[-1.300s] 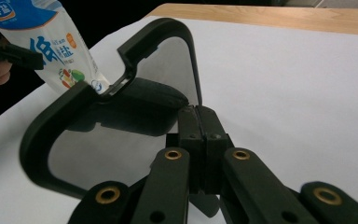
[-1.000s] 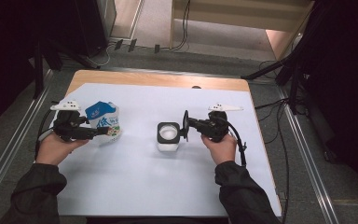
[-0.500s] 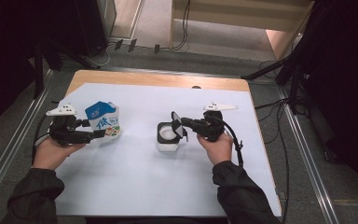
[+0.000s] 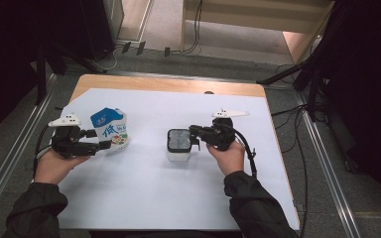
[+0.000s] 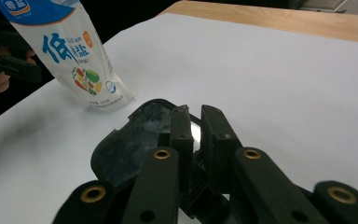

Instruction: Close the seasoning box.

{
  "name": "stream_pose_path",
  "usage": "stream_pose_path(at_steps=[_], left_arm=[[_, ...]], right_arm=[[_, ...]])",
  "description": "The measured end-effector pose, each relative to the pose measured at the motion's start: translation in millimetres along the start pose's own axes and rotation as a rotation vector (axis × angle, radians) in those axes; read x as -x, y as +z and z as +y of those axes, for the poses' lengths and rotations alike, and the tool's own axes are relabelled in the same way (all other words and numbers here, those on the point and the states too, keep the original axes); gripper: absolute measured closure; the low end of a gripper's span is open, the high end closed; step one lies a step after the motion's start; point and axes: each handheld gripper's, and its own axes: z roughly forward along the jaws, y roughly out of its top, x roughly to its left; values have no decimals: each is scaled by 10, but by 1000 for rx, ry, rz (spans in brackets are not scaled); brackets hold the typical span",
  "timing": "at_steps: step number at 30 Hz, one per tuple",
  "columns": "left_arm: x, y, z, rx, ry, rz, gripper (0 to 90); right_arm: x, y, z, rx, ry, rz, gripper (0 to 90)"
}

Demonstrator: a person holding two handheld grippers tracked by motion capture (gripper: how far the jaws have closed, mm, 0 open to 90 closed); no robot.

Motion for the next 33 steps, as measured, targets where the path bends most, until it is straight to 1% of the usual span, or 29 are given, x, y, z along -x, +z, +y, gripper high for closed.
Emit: stream_pose_path(at_steps=[1,2,4,5,6,9,11,12,14,16,17,18,20,21,22,24,25,29,31,33], left_arm=[[6,2,-7,-5,1,0,308],[8,2,-10,-7,7,4,307],[9,4,-20,-7,9,-5,303],[10,3,-24,-3,10,2,301],[9,-4,-29,-4,7,0,299],[1,-21,-48,6,4,0,286],[-3,-32,-59,0,-1,11,277],[-7,-36,-62,-1,-2,8,276],[-13,-37,-73,6,-2,5,276],[-12,-34,-82,5,-6,0,276],[-14,-30,-87,-2,-2,-1,276],[-12,-24,-90,-5,-1,0,276],[-9,-12,-93,-14,3,-3,276],[-5,-7,-91,-20,0,-3,276],[0,-4,-90,-18,4,7,275],[0,-9,-87,-19,1,4,276],[-3,-9,-89,-12,1,2,276],[-21,-6,-88,-6,-5,-5,277],[-22,7,-84,-5,-10,1,278],[-7,19,-82,-7,-5,-8,278]], right_arm=[[2,-14,3,3,-8,-6,793],[14,-27,6,12,-28,-10,773],[32,-52,4,14,-36,-22,727],[51,-68,1,11,-43,-31,706],[56,-81,-3,12,-36,-36,683],[96,-135,-27,22,-36,-57,625],[125,-165,-49,23,-38,-73,575],[139,-183,-57,14,-36,-91,566],[169,-213,-69,13,-41,-106,547],[203,-253,-97,30,-42,-119,541],[219,-270,-116,37,-41,-124,535],[227,-291,-133,32,-32,-133,534],[252,-328,-170,33,-36,-148,518],[262,-345,-183,29,-28,-154,514],[275,-366,-192,16,-17,-162,513],[303,-412,-234,30,-10,-174,512],[317,-438,-256,32,-7,-184,513],[361,-538,-318,26,6,-213,507],[375,-600,-353,41,2,-228,507],[377,-662,-388,52,13,-239,501]])
